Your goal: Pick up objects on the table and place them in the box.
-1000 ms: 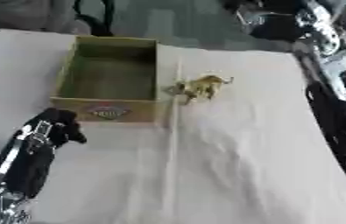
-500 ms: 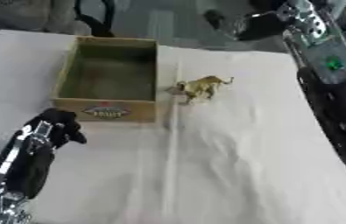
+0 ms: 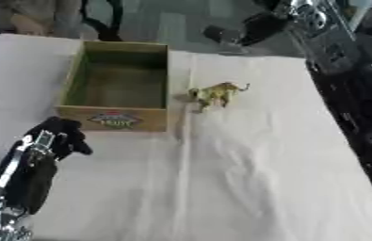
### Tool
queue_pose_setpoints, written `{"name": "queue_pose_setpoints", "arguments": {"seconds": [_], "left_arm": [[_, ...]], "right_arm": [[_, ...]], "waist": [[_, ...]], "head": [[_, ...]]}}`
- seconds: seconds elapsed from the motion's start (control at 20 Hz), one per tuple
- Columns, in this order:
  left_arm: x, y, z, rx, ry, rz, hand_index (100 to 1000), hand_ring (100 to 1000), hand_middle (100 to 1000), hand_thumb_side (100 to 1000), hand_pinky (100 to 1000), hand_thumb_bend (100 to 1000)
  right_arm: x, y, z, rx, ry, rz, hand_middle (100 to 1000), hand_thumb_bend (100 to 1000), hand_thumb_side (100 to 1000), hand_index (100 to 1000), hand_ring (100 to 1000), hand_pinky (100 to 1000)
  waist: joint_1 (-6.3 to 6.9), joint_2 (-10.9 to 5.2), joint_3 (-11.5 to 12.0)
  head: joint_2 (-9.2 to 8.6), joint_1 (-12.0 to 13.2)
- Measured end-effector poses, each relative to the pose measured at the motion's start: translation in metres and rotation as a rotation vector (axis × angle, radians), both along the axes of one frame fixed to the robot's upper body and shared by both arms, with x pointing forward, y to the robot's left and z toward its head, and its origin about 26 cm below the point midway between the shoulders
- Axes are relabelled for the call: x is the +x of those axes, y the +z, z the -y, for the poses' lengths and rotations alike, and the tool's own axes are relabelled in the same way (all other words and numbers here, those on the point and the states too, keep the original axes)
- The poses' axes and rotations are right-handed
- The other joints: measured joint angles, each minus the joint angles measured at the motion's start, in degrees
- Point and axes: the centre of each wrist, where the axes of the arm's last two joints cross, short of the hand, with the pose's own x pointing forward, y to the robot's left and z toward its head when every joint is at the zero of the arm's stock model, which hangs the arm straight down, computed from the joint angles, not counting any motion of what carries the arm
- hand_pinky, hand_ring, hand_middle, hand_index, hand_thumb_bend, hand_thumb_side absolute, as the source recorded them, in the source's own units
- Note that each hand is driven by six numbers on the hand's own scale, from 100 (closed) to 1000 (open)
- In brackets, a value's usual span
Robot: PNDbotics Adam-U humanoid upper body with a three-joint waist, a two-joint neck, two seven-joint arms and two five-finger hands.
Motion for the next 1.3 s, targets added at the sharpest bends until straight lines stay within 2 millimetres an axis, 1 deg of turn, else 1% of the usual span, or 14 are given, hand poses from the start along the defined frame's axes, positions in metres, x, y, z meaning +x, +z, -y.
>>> {"name": "queue_pose_setpoints", "arguments": {"seconds": [0.15,0.3,0.45,0.55,0.7,0.85,0.95,1.0,1.05,1.3], "left_arm": [[0.0,0.0,0.001,0.002,-0.005,-0.001,652,490,494,665,560,100],[0.0,-0.001,0.001,0.003,-0.007,-0.003,652,491,494,664,560,100],[0.0,-0.001,0.001,0.003,-0.008,-0.003,652,491,494,662,560,100],[-0.001,-0.001,0.0,0.003,-0.009,-0.003,652,491,494,660,560,100],[-0.001,-0.001,0.0,0.004,-0.011,-0.005,652,491,494,659,560,100],[-0.001,-0.002,0.0,0.005,-0.013,-0.005,653,492,495,657,561,100],[-0.001,-0.002,0.001,0.006,-0.016,-0.007,653,492,495,656,561,100],[-0.001,-0.002,0.001,0.006,-0.017,-0.008,653,492,495,655,561,100],[-0.002,-0.002,0.001,0.006,-0.018,-0.008,653,492,495,654,561,100],[-0.002,-0.002,0.001,0.006,-0.019,-0.008,653,492,495,652,561,100]], "right_arm": [[0.01,-0.01,-0.005,-0.068,-0.036,-0.017,866,411,327,901,933,889],[0.02,-0.023,-0.008,-0.117,-0.081,-0.041,855,420,368,899,928,887],[0.027,-0.038,-0.009,-0.159,-0.132,-0.061,846,417,384,897,923,887],[0.03,-0.048,-0.01,-0.186,-0.162,-0.073,845,426,412,898,924,891],[0.035,-0.061,-0.011,-0.228,-0.21,-0.088,845,434,438,898,923,896],[0.038,-0.07,-0.011,-0.257,-0.255,-0.092,843,435,460,894,924,902],[0.039,-0.075,-0.009,-0.271,-0.288,-0.092,829,423,475,885,918,903],[0.04,-0.078,-0.007,-0.277,-0.303,-0.091,824,417,469,882,916,904],[0.04,-0.08,-0.006,-0.28,-0.318,-0.091,823,420,494,879,915,906],[0.042,-0.09,-0.001,-0.315,-0.378,-0.089,820,416,527,873,911,911]], "waist": [[0.01,-0.15,0.14],[0.04,-0.21,0.42],[0.06,-0.25,0.63],[0.07,-0.27,0.75],[0.11,-0.29,0.88],[0.25,-0.31,1.09],[0.25,-0.33,1.14],[0.25,-0.33,1.15],[0.25,-0.34,1.16],[0.26,-0.39,1.2]], "head": [[0.24,-0.05],[0.47,-0.13],[0.5,-0.38],[0.5,-0.48],[0.54,-0.56],[0.9,-0.93],[1.06,-1.69],[1.21,-2.08],[1.37,-2.36],[1.52,-2.98]]}}
